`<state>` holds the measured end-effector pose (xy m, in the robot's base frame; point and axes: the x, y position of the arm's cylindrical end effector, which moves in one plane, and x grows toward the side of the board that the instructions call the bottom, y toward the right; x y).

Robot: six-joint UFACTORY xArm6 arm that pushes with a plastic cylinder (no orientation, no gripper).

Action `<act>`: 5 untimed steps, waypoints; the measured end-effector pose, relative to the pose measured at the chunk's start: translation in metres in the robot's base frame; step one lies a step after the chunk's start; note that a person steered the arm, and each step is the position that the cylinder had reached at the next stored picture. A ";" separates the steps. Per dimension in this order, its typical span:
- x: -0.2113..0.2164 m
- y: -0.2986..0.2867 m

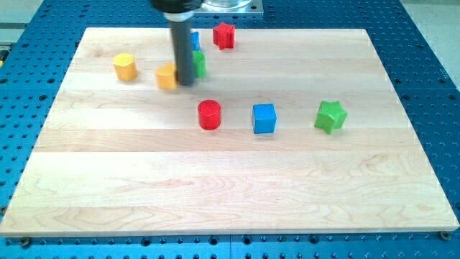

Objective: Place the green circle vertically to the green star

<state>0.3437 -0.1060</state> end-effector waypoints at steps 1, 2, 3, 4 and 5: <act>0.000 -0.039; -0.029 -0.037; -0.035 0.007; 0.011 0.095; 0.021 0.147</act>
<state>0.3645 0.0412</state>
